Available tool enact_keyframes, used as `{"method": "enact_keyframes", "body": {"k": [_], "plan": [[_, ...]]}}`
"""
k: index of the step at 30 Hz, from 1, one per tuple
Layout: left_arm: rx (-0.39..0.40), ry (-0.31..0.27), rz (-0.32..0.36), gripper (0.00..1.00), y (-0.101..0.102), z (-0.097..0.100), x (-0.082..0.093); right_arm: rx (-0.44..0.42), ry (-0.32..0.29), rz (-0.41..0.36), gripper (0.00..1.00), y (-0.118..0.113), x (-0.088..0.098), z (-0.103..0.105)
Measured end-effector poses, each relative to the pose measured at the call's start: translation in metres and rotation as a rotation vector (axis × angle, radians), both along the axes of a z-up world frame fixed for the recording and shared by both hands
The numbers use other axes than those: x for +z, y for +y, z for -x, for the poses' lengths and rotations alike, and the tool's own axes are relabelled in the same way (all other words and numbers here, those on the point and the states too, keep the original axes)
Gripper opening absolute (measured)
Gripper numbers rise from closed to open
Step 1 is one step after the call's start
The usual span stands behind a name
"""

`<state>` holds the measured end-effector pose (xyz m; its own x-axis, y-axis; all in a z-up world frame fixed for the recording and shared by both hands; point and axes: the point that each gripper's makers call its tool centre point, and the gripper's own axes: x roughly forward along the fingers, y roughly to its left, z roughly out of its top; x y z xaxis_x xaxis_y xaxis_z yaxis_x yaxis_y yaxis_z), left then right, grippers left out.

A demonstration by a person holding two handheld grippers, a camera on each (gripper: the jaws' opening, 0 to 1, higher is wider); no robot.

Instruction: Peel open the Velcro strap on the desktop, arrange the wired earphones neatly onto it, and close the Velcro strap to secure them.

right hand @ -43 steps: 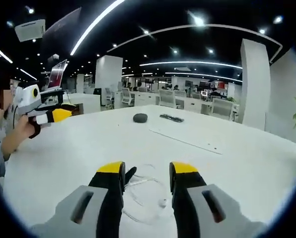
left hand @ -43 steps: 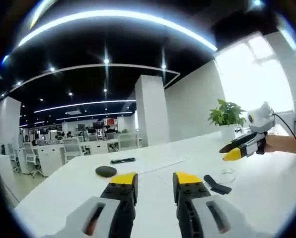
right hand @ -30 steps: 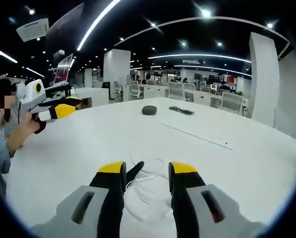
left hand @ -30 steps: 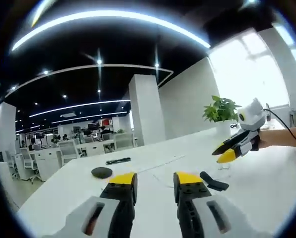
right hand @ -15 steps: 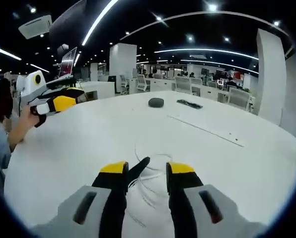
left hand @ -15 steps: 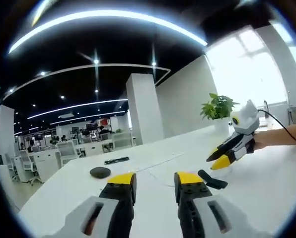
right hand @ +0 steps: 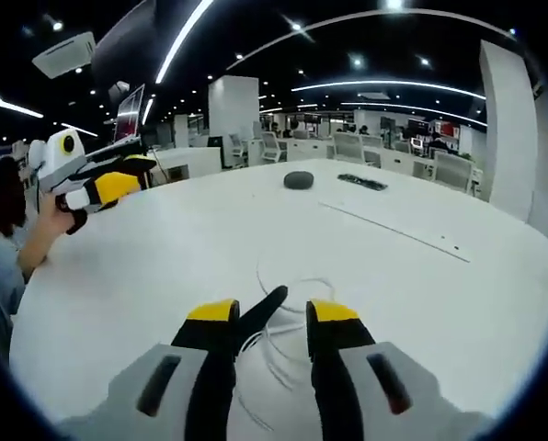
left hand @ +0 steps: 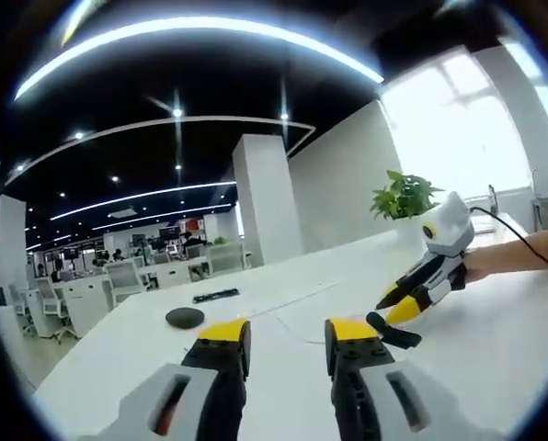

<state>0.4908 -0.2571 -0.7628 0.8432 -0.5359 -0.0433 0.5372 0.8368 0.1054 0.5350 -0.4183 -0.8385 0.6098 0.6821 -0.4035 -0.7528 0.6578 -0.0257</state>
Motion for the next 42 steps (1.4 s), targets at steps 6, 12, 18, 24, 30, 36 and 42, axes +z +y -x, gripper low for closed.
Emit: {"method": "enact_keyframes", "body": {"k": [6,12,18,24,30,36,42], "plan": [[-0.003,0.004,0.001,0.36,-0.001,0.0002,-0.001,0.005,0.015,-0.006,0.3,0.0022,-0.003,-0.0035],[-0.005,0.005,-0.001,0.36,-0.0018,0.0002,-0.0014,0.005,0.014,-0.009,0.28,0.0034,-0.0043,-0.006],[-0.006,0.006,-0.002,0.36,-0.0024,0.0002,-0.0016,0.015,0.031,-0.023,0.25,0.0065,-0.0065,-0.0058],[-0.009,0.005,-0.018,0.36,-0.004,0.001,-0.0025,0.018,0.044,-0.037,0.23,0.0079,-0.006,-0.0073],[-0.007,0.008,-0.013,0.36,-0.0036,0.0011,-0.0023,0.02,0.054,-0.054,0.21,0.0085,-0.0053,-0.0064],[-0.004,0.006,-0.013,0.36,-0.0029,0.0013,-0.0016,0.023,0.061,-0.064,0.19,0.0087,-0.0056,-0.0037],[-0.008,0.008,-0.016,0.36,-0.0039,0.0023,-0.0023,0.026,0.06,-0.075,0.17,0.0095,-0.0051,-0.0033]]}}
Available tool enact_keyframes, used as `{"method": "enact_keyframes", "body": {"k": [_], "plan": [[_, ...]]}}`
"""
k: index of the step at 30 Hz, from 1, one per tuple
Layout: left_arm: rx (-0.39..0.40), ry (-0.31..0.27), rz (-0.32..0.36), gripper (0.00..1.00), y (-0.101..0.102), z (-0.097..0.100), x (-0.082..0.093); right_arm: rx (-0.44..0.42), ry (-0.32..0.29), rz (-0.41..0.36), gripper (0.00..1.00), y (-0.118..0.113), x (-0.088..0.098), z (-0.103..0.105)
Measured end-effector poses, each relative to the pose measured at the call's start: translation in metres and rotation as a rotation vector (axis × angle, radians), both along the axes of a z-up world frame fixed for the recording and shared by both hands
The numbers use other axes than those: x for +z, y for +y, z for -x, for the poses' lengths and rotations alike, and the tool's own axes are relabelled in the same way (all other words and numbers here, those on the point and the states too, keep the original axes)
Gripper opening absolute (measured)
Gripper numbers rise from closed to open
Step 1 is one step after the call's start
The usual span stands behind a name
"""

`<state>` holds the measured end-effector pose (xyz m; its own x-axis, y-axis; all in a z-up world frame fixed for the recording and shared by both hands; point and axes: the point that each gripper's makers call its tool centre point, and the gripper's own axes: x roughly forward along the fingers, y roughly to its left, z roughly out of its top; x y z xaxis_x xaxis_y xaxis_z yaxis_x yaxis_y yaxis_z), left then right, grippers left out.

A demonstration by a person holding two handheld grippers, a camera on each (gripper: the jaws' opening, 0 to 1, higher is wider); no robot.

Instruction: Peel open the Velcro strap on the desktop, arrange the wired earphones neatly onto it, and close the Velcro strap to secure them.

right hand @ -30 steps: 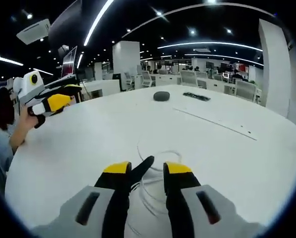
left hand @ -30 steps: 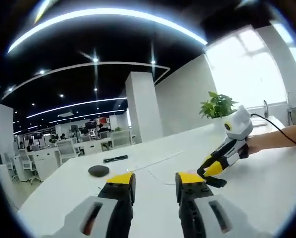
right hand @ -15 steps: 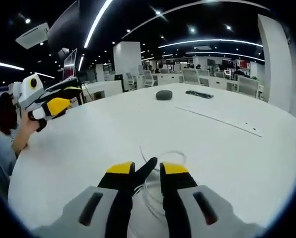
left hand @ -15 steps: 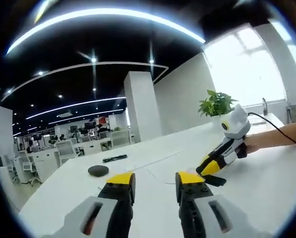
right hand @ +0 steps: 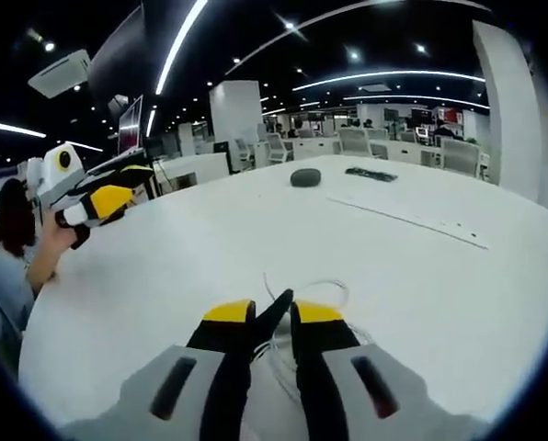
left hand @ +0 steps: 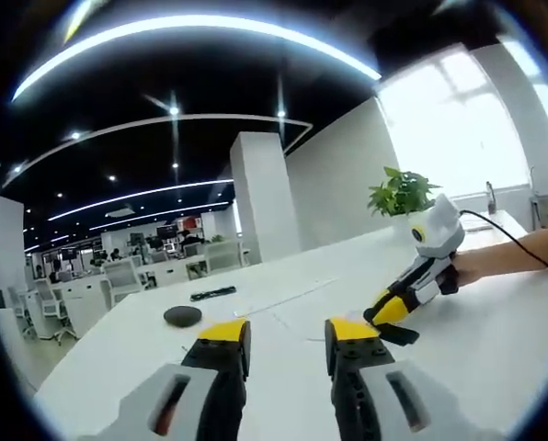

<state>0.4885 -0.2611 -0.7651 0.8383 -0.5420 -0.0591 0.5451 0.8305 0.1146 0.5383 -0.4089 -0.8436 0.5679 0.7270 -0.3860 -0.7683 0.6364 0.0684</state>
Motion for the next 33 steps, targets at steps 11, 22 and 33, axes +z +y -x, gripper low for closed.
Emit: {"method": "enact_keyframes", "body": {"k": [11,22,33], "plan": [[-0.002,0.02,0.011,0.36,0.0003,-0.001,-0.0028,-0.002,-0.005,-0.039,0.14,0.0041,0.0035,0.002],[0.003,0.025,0.004,0.36,0.0021,-0.0033,-0.0054,-0.004,-0.014,-0.043,0.11,0.0038,0.0061,0.0039],[0.008,0.034,-0.004,0.36,0.0035,-0.0053,-0.0088,-0.026,-0.009,-0.04,0.07,0.0016,0.0027,0.0045]]}}
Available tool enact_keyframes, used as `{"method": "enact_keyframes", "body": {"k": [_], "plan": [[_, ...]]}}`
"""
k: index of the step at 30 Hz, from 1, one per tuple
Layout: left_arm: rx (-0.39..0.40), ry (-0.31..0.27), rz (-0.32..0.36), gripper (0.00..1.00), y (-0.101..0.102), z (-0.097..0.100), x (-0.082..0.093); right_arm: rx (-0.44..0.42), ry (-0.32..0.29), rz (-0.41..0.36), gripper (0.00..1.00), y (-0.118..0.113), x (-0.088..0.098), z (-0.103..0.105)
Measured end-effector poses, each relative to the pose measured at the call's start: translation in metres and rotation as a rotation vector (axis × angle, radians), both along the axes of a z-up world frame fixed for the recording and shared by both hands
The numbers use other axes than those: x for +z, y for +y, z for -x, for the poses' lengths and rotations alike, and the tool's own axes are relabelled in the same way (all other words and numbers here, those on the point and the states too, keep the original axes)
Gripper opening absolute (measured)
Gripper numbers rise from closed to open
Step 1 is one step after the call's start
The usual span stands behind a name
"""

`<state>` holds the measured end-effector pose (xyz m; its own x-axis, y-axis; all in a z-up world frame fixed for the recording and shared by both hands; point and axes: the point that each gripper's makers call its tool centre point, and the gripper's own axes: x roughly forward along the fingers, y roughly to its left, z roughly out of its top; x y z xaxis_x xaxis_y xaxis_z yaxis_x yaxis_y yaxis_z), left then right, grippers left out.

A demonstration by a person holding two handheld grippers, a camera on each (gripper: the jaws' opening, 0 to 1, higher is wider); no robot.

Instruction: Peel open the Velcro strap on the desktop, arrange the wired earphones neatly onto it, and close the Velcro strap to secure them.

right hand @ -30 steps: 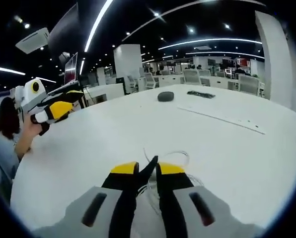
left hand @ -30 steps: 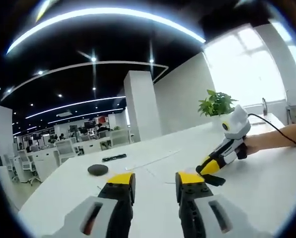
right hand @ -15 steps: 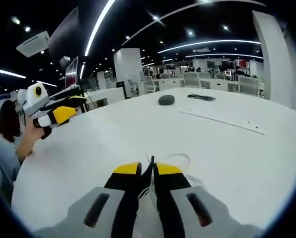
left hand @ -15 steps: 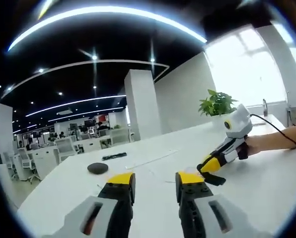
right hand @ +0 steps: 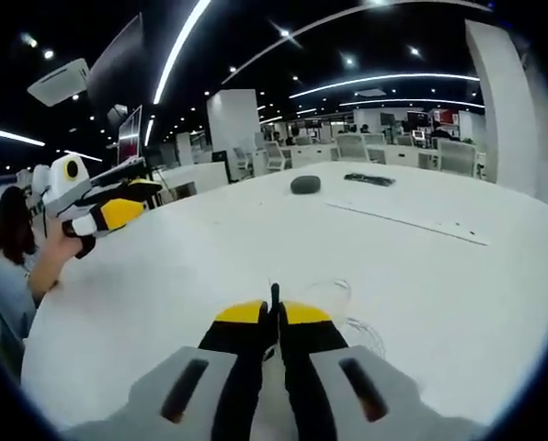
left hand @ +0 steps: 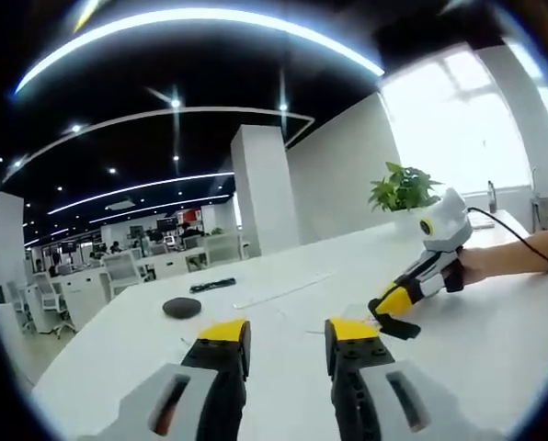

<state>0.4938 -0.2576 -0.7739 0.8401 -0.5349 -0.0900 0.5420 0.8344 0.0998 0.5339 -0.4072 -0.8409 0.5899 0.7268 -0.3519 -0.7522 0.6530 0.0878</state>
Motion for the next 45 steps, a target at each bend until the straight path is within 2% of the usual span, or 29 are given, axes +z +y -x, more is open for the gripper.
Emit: {"method": "enact_keyframes", "body": {"k": [10,19,26,28,33,39,41,42,43,45], "plan": [[0.009,0.014,-0.003,0.36,0.003,-0.003,-0.004,-0.029,0.014,-0.024,0.05,-0.002,-0.004,-0.002],[0.021,0.02,-0.002,0.36,0.007,-0.005,-0.005,-0.032,-0.01,-0.032,0.04,-0.001,0.002,0.006],[0.023,0.025,-0.005,0.36,0.008,-0.006,-0.006,-0.011,-0.045,-0.001,0.03,0.003,0.004,0.026],[0.022,0.027,-0.004,0.36,0.008,-0.006,-0.006,0.001,-0.076,0.048,0.03,0.003,0.001,0.032],[0.027,0.022,-0.005,0.35,0.008,-0.006,-0.005,0.011,-0.094,0.058,0.03,0.004,0.001,0.048],[0.031,0.026,-0.001,0.35,0.009,-0.007,-0.006,0.018,-0.074,0.02,0.03,0.0,0.001,0.064],[0.033,0.025,0.002,0.35,0.009,-0.007,-0.006,0.078,-0.067,-0.006,0.03,0.006,0.005,0.079],[0.031,0.025,0.004,0.35,0.009,-0.007,-0.006,0.058,-0.071,-0.003,0.03,0.003,0.006,0.084],[0.031,0.024,0.005,0.35,0.009,-0.007,-0.006,0.1,-0.091,0.016,0.03,0.006,0.007,0.092],[0.029,0.025,0.006,0.35,0.008,-0.007,-0.006,0.122,-0.064,-0.026,0.03,0.008,0.011,0.106]]}}
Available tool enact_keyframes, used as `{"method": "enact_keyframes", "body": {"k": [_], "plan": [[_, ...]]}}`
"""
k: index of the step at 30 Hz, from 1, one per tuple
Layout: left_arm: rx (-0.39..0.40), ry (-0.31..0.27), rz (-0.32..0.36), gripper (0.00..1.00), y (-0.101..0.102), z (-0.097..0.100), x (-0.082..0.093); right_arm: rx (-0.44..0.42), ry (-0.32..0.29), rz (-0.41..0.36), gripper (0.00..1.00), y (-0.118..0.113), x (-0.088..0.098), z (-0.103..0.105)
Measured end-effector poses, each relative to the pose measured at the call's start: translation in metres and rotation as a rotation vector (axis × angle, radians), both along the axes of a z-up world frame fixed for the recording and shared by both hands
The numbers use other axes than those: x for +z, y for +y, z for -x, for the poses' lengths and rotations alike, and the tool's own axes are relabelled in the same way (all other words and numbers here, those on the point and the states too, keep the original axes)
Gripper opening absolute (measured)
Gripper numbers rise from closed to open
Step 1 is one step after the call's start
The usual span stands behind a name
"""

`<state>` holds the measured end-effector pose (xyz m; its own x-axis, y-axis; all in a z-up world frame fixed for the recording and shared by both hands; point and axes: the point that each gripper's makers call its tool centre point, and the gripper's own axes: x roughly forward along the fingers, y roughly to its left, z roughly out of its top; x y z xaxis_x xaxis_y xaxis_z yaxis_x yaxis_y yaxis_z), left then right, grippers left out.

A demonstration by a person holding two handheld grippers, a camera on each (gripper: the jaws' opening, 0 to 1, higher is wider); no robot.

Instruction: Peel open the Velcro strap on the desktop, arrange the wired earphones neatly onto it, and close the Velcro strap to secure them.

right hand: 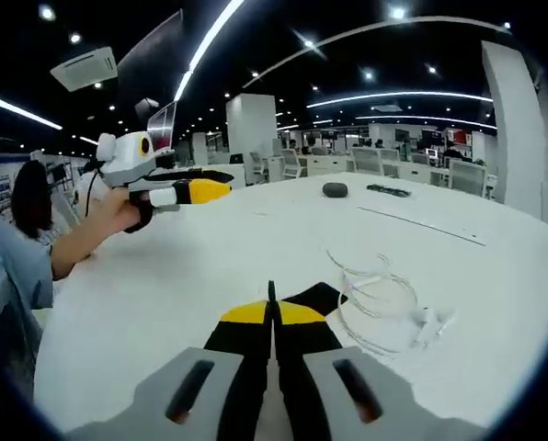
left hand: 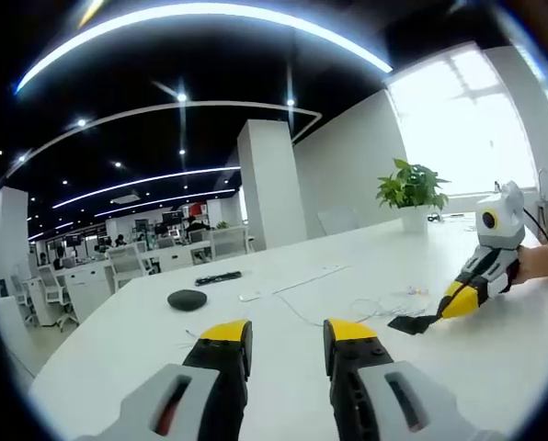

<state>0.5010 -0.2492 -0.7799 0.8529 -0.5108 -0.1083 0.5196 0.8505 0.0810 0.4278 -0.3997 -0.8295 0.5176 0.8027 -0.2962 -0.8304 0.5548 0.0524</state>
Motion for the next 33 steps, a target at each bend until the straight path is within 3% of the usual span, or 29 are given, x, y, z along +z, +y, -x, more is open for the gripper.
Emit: {"method": "enact_keyframes", "body": {"k": [2,3,4,5,6,7,9,13,19,25,33], "plan": [[-0.001,0.002,-0.002,0.35,0.0,0.0,-0.001,0.011,0.003,-0.007,0.03,-0.002,0.004,0.011],[-0.001,0.003,-0.003,0.35,0.0,0.0,-0.001,0.085,0.024,-0.041,0.03,0.005,0.008,0.026],[-0.001,0.003,-0.002,0.35,-0.001,0.0,-0.002,0.077,0.035,-0.06,0.03,0.005,0.011,0.031],[-0.001,0.002,-0.003,0.35,-0.001,0.0,-0.002,0.015,-0.014,0.02,0.03,-0.005,0.006,0.021],[0.0,0.002,-0.003,0.35,-0.001,-0.001,-0.002,0.058,-0.049,0.055,0.03,-0.002,0.005,0.028],[0.0,0.001,-0.004,0.35,-0.001,-0.001,-0.002,0.026,-0.052,0.072,0.03,-0.006,0.003,0.025],[0.005,-0.003,-0.012,0.35,0.0,-0.001,-0.002,-0.03,0.012,0.014,0.03,-0.01,0.006,0.022],[0.024,-0.022,-0.038,0.35,0.004,-0.003,0.0,-0.086,0.003,0.014,0.05,-0.015,0.017,0.018],[0.059,-0.06,-0.077,0.35,0.012,-0.005,0.005,-0.122,-0.033,0.021,0.09,-0.009,0.047,0.021],[0.062,-0.05,-0.071,0.35,0.014,-0.004,0.005,-0.133,-0.086,0.046,0.1,0.007,0.072,0.002],[0.072,-0.045,-0.055,0.35,0.019,-0.005,0.007,-0.138,-0.089,0.083,0.11,0.039,0.063,-0.052]]}}
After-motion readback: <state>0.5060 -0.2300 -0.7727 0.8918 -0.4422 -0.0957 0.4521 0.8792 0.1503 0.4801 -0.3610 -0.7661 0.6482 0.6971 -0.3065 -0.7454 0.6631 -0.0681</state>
